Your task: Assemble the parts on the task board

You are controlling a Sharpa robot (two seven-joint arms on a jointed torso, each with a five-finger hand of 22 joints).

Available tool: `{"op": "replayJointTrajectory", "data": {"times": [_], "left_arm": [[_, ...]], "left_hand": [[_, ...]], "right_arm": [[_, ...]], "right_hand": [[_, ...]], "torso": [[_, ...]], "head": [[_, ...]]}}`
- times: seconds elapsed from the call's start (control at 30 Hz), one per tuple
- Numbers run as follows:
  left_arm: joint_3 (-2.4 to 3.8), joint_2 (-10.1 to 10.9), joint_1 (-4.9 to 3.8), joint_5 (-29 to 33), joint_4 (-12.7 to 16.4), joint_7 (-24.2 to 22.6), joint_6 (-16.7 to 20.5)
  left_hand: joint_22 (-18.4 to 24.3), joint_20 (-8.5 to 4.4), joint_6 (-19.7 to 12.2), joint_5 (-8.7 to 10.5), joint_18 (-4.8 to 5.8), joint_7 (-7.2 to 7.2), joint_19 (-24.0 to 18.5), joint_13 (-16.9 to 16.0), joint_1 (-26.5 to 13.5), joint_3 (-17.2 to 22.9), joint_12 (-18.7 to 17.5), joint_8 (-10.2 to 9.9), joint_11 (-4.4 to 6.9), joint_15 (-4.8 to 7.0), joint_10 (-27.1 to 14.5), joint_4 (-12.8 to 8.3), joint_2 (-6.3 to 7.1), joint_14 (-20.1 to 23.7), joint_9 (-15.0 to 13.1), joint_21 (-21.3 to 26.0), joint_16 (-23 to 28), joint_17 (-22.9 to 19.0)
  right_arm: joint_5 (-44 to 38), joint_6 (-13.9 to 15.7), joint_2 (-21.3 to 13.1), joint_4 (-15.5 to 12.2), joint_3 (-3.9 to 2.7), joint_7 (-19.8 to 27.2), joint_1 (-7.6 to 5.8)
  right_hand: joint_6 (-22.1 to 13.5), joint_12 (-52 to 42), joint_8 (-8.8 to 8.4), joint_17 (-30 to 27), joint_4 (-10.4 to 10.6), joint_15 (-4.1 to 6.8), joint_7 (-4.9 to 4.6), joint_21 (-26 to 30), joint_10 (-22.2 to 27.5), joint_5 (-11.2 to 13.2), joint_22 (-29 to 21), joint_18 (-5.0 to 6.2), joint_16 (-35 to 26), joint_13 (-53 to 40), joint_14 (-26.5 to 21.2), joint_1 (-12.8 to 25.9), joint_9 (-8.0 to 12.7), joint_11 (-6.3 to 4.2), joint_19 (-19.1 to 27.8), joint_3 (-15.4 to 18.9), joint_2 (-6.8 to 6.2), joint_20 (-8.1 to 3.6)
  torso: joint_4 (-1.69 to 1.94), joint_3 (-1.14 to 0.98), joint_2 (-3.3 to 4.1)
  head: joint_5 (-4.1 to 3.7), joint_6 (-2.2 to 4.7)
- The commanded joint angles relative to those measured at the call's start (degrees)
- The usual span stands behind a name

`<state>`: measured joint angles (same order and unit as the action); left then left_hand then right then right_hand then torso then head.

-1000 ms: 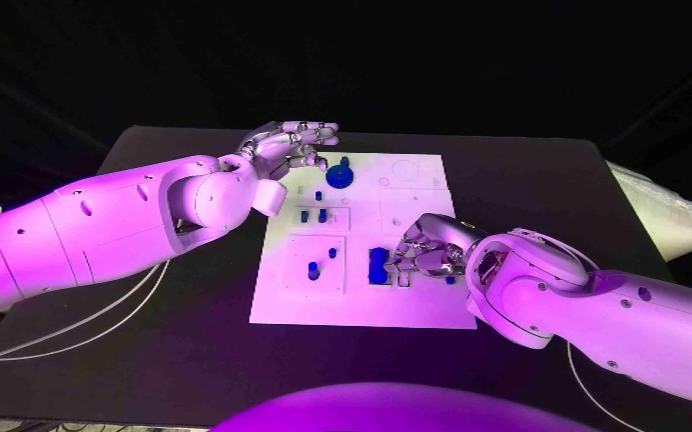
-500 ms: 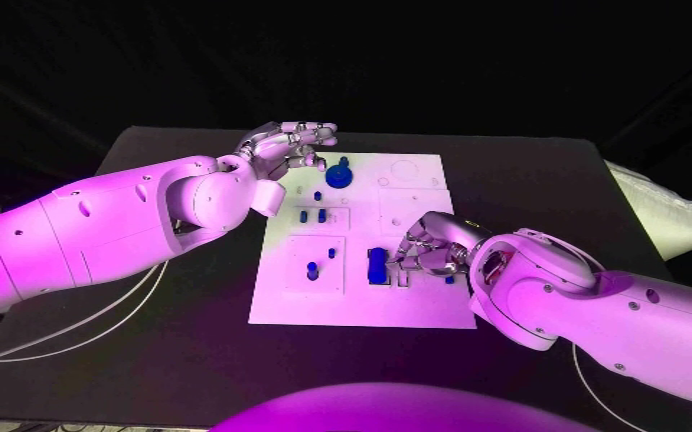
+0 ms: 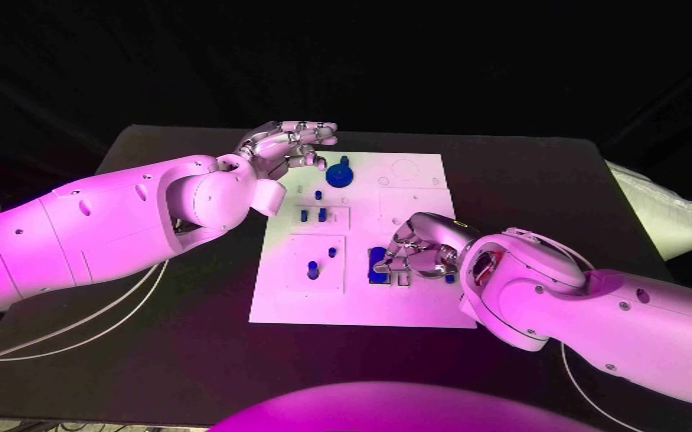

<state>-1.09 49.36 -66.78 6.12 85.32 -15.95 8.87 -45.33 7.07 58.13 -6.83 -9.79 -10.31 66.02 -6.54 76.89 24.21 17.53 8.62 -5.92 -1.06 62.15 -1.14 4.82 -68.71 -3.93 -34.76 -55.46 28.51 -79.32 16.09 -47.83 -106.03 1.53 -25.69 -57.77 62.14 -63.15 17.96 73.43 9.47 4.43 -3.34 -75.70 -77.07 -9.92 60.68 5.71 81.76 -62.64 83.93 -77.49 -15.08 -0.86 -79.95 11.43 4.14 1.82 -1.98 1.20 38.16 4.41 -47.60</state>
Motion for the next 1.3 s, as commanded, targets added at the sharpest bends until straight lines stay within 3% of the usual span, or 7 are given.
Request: {"op": "replayJointTrajectory", "data": {"times": [0.03,0.2,0.5,0.8,1.03,1.3], "left_arm": [[0.03,-0.09,-0.01,-0.17,0.1,-0.15,-1.18],[0.03,-0.1,0.0,-0.17,0.09,-0.13,-1.17],[0.03,-0.08,0.0,-0.17,0.1,-0.07,-1.22],[0.03,-0.05,0.0,-0.17,0.09,-0.03,-1.26],[0.02,0.0,0.0,-0.17,0.09,-0.02,-1.28],[0.02,0.01,0.0,-0.17,0.02,-0.03,-1.28]], "left_hand": [[0.1,-0.16,-0.24,-0.31,-0.69,0.0,0.11,-0.08,0.01,-0.25,0.34,0.33,0.02,-0.06,-0.38,0.0,-0.53,0.32,0.02,0.39,-0.24,-0.05],[0.1,-0.16,-0.24,-0.31,-0.69,0.0,0.11,-0.08,0.01,-0.25,0.34,0.33,0.02,-0.06,-0.38,0.0,-0.53,0.32,0.02,0.39,-0.24,-0.05],[0.1,-0.16,-0.24,-0.31,-0.69,0.0,0.11,-0.08,0.01,-0.25,0.34,0.33,0.02,-0.06,-0.38,0.0,-0.53,0.32,0.02,0.39,-0.24,-0.05],[0.1,-0.16,-0.24,-0.31,-0.69,0.0,0.11,-0.08,0.01,-0.25,0.34,0.33,0.02,-0.06,-0.38,0.0,-0.53,0.32,0.02,0.39,-0.24,-0.05],[0.1,-0.16,-0.24,-0.31,-0.69,0.0,0.11,-0.08,0.01,-0.25,0.34,0.33,0.02,-0.06,-0.38,0.0,-0.53,0.32,0.02,0.39,-0.24,-0.05],[0.1,-0.16,-0.24,-0.31,-0.69,0.0,0.11,-0.08,0.01,-0.25,0.34,0.33,0.02,-0.06,-0.38,0.0,-0.53,0.32,0.02,0.39,-0.24,-0.05]], "right_arm": [[-1.39,-2.96,0.54,0.47,0.01,-0.81,0.07],[-1.68,-3.63,1.32,1.02,0.03,-2.38,0.13],[-3.11,-5.49,1.6,2.35,0.04,-5.04,0.15],[-5.89,-7.68,1.29,2.06,0.05,-6.17,0.17],[-8.18,-6.31,0.59,1.83,0.06,-6.68,0.19],[-7.55,-2.55,-0.19,1.18,0.05,-4.85,0.21]], "right_hand": [[0.51,-1.05,0.41,0.37,-0.62,0.48,0.1,-0.32,-0.75,0.99,0.23,-0.37,0.47,-1.27,3.44,-1.08,-0.14,-0.25,-0.14,-0.15,0.09,-0.4],[0.78,-1.56,0.59,0.64,-1.05,0.6,0.28,-0.42,-1.16,1.55,0.43,-0.41,0.59,-1.92,3.48,-1.58,-0.28,-0.41,-0.24,-0.45,0.46,-0.5],[1.23,-2.87,0.94,1.81,-2.89,1.05,0.89,-0.86,-2.27,4.32,1.28,-0.56,1.15,-3.72,3.66,-3.88,-0.6,-0.95,-0.66,-2.66,2.46,-0.92],[1.29,-3.14,1.01,2.2,-4.24,1.19,1.06,-1.06,-2.54,4.87,1.7,-0.64,1.33,-4.26,3.71,-4.95,-0.7,-1.11,-0.84,-3.42,2.12,-1.07],[1.32,-3.17,1.02,2.31,-4.44,1.2,1.06,-1.12,-2.57,4.9,1.84,-0.67,1.38,-4.35,3.72,-5.02,-0.71,-1.12,-0.88,-3.47,1.95,-1.08],[1.22,-2.51,0.91,2.21,-3.94,1.08,0.81,-1.11,-2.35,4.17,1.84,-0.69,1.31,-3.97,3.68,-3.47,-0.7,-0.93,-0.88,-3.15,1.49,-1.06]], "torso": [[0.03,-0.01,0.02],[0.02,-0.05,0.04],[-0.01,-0.11,0.04],[-0.04,-0.1,0.03],[0.02,-0.09,0.03],[0.0,-0.09,0.03]], "head": [[0.0,0.06],[-0.02,0.06],[0.02,-0.07],[-0.02,-0.31],[-0.02,-0.43],[-0.08,-0.36]]}}
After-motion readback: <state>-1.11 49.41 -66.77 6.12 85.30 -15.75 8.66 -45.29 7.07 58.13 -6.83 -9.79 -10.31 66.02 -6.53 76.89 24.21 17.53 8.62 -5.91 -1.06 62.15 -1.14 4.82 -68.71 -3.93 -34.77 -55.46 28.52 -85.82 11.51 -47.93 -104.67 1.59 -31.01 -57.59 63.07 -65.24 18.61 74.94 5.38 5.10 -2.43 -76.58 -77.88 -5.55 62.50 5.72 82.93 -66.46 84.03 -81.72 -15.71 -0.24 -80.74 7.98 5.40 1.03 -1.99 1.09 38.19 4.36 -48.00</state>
